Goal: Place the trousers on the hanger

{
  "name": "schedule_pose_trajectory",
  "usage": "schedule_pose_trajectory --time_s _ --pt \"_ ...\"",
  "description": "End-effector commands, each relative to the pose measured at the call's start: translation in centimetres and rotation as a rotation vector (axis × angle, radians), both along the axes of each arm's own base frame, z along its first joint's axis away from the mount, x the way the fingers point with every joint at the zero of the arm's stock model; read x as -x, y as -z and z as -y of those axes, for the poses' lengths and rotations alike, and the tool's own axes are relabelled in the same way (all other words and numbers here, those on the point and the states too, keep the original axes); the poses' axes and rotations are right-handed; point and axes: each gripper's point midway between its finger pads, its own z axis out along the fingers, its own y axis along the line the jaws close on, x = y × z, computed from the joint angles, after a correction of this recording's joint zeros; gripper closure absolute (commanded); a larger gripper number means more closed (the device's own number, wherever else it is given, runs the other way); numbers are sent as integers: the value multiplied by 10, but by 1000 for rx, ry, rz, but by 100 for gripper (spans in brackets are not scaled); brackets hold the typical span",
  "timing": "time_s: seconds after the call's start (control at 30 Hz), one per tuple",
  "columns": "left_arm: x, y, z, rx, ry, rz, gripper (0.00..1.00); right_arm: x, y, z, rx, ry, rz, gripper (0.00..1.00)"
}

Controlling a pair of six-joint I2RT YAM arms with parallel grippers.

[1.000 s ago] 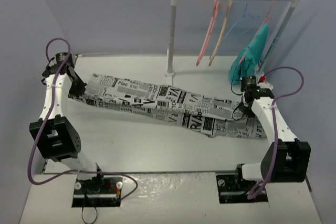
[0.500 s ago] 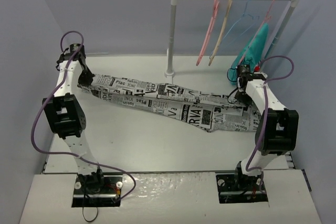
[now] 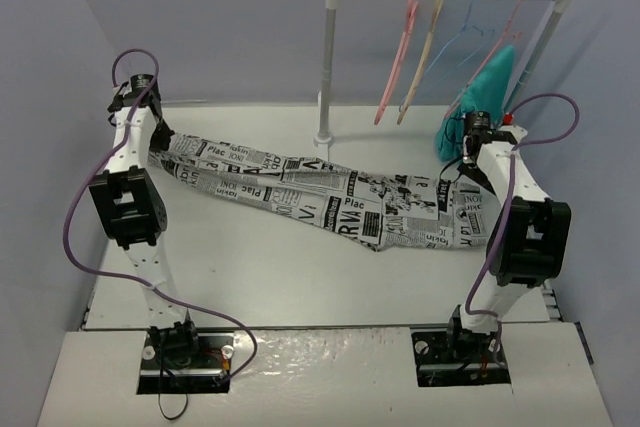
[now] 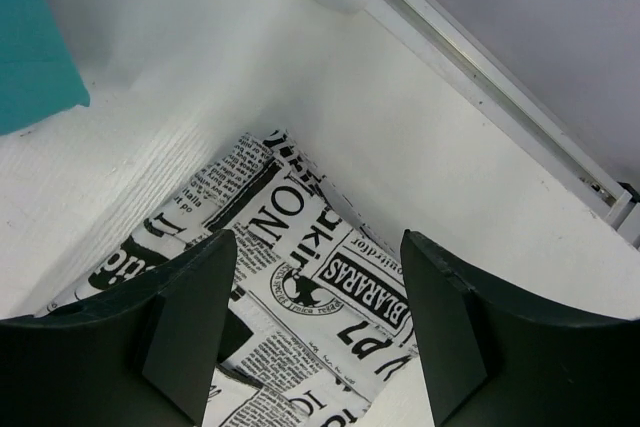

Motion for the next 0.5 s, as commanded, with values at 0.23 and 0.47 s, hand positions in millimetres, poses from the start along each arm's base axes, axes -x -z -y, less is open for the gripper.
schedule_pose_trajectory --time_s 0.23,0.47 --pt "-45 -39 -19 -82 5 123 100 20 -15 -47 -183 -140 202 38" --pt "-74 -22 -34 -90 -2 154 91 37 -2 -58 -219 -203 188 38"
